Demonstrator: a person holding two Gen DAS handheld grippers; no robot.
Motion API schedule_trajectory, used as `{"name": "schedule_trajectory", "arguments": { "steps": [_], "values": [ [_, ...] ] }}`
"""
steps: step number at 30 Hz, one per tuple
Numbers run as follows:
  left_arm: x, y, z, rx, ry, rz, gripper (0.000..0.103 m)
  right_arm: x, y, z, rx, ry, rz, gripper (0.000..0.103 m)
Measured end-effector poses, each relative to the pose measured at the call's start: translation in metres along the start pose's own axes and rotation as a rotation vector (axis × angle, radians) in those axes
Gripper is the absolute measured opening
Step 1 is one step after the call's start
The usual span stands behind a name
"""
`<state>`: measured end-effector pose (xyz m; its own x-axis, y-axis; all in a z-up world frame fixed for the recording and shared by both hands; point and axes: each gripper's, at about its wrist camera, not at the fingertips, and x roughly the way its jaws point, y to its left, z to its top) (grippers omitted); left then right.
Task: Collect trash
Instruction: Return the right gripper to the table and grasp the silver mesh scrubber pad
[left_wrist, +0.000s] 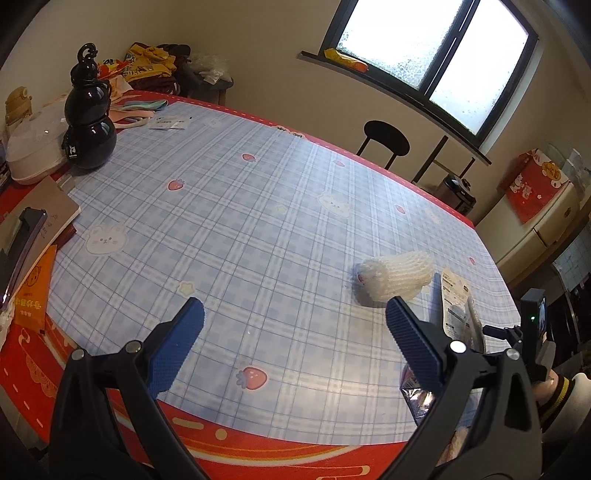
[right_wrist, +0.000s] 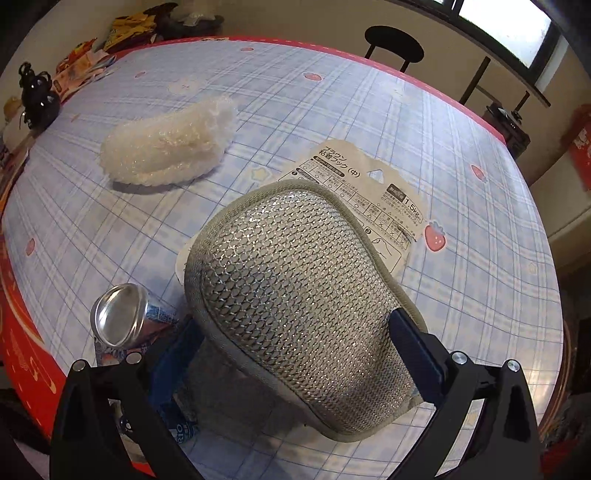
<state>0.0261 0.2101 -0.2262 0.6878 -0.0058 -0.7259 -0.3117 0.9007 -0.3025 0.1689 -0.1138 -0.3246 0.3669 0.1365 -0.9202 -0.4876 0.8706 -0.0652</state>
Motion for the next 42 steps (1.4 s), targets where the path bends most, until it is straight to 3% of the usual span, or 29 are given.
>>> {"name": "schedule_trajectory", "arguments": {
  "steps": [14, 25, 28, 32, 36, 42],
  "values": [
    [0.002, -0.001, -0.006, -0.010, 0.019, -0.010, 0.097, -0.006, -0.021, 0.005, 0.120, 0.001, 0.148, 0.098],
    [0.004, -0.011, -0.017, -0.004, 0.041, -0.020, 0.097, -0.015, -0.024, -0.004, 0.134, -0.048, 0.184, 0.091],
    [0.004, -0.015, -0.019, 0.006, 0.046, -0.025, 0.097, -0.024, -0.026, -0.005, 0.145, -0.063, 0.204, 0.079],
    [0.004, -0.020, -0.018, 0.010, 0.039, -0.029, 0.097, -0.041, -0.028, -0.001, 0.142, -0.087, 0.233, 0.053],
    [0.004, -0.025, -0.017, 0.015, 0.035, -0.035, 0.097, -0.065, -0.027, 0.006, 0.109, -0.127, 0.191, 0.031],
    [0.005, -0.030, -0.016, 0.010, 0.034, -0.035, 0.097, -0.095, -0.039, 0.014, 0.123, -0.174, 0.140, 0.020]
  ]
}}
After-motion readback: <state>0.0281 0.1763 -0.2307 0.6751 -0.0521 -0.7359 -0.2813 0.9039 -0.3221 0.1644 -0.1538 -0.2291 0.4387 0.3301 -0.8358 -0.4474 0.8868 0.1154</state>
